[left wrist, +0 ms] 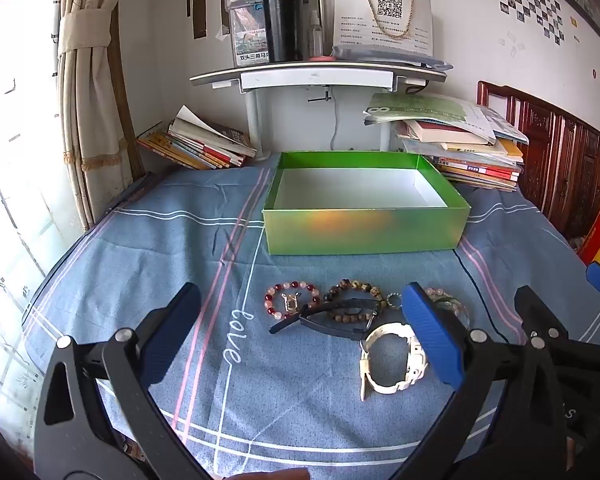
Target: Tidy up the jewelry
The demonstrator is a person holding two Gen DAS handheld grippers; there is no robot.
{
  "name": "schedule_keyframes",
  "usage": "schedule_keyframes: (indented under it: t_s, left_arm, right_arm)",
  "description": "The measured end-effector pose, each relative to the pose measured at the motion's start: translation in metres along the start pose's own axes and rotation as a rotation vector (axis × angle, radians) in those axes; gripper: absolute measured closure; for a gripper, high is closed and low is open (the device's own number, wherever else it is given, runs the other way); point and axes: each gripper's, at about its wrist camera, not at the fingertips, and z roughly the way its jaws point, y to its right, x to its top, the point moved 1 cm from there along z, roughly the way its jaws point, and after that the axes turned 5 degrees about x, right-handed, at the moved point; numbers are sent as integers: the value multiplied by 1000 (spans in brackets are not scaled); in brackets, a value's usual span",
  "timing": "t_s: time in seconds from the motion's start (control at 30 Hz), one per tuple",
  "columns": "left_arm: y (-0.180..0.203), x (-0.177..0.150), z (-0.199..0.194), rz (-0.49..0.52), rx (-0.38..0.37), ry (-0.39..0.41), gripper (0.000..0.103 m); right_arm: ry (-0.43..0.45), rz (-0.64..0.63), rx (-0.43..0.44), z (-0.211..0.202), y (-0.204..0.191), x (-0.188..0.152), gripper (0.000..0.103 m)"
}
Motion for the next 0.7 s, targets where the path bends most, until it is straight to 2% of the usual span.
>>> schedule_keyframes:
  t_s: [0.7]
  left_arm:
    - [0, 0, 1, -3, -1, -4, 4]
  right_arm:
    - [-12, 3, 2, 0, 0, 0, 2]
